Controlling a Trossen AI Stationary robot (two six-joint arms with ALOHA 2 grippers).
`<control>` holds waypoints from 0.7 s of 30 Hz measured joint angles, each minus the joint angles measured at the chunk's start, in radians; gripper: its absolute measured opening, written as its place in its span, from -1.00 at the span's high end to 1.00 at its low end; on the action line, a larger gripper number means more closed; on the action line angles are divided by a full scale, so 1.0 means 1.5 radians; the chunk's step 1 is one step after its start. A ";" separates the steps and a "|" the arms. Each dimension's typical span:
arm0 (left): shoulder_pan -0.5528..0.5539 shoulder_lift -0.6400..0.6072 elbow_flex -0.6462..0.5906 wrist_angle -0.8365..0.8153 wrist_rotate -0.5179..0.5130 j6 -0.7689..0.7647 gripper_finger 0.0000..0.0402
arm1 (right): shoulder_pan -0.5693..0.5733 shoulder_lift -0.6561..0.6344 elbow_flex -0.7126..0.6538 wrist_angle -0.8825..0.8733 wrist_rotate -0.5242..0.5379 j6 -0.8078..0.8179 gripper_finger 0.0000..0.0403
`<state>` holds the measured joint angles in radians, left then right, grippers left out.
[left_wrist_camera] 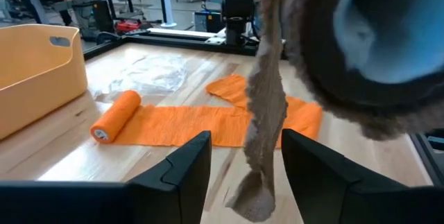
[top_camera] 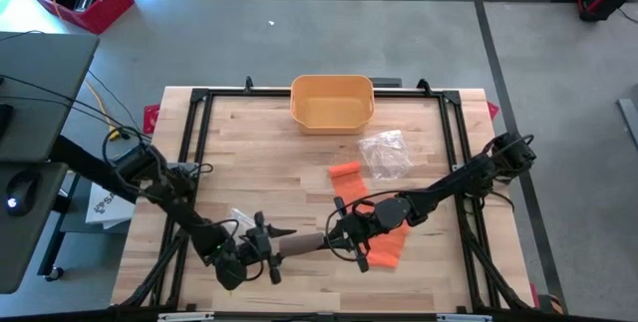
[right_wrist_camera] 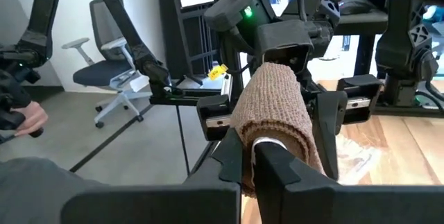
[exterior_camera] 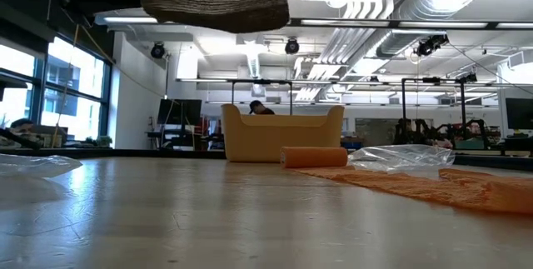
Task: Roll bandage
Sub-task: Roll the brown bandage
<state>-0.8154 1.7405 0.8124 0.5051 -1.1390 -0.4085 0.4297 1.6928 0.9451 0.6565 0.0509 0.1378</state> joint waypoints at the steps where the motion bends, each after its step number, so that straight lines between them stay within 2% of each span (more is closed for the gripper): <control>1: 0.004 0.000 0.000 0.000 0.000 0.000 0.20 | 0.000 0.000 0.000 0.003 0.000 -0.003 0.98; 6: 0.017 0.000 0.000 -0.011 0.010 0.000 0.41 | 0.000 0.000 0.000 0.014 0.015 -0.003 0.98; 11: 0.003 0.000 0.000 -0.021 0.048 -0.028 0.93 | 0.000 -0.002 0.000 0.013 0.060 0.012 0.99; 16: -0.045 0.001 0.000 -0.074 0.002 -0.107 0.99 | 0.007 -0.027 0.000 0.010 0.108 -0.008 0.99; 21: -0.071 0.017 0.000 -0.146 -0.007 -0.238 1.00 | 0.008 -0.038 0.000 -0.026 0.138 -0.010 0.99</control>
<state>-0.9225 1.7657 0.8124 0.2864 -1.1488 -0.7650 0.4413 1.6356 0.9447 0.6179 0.2577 0.1230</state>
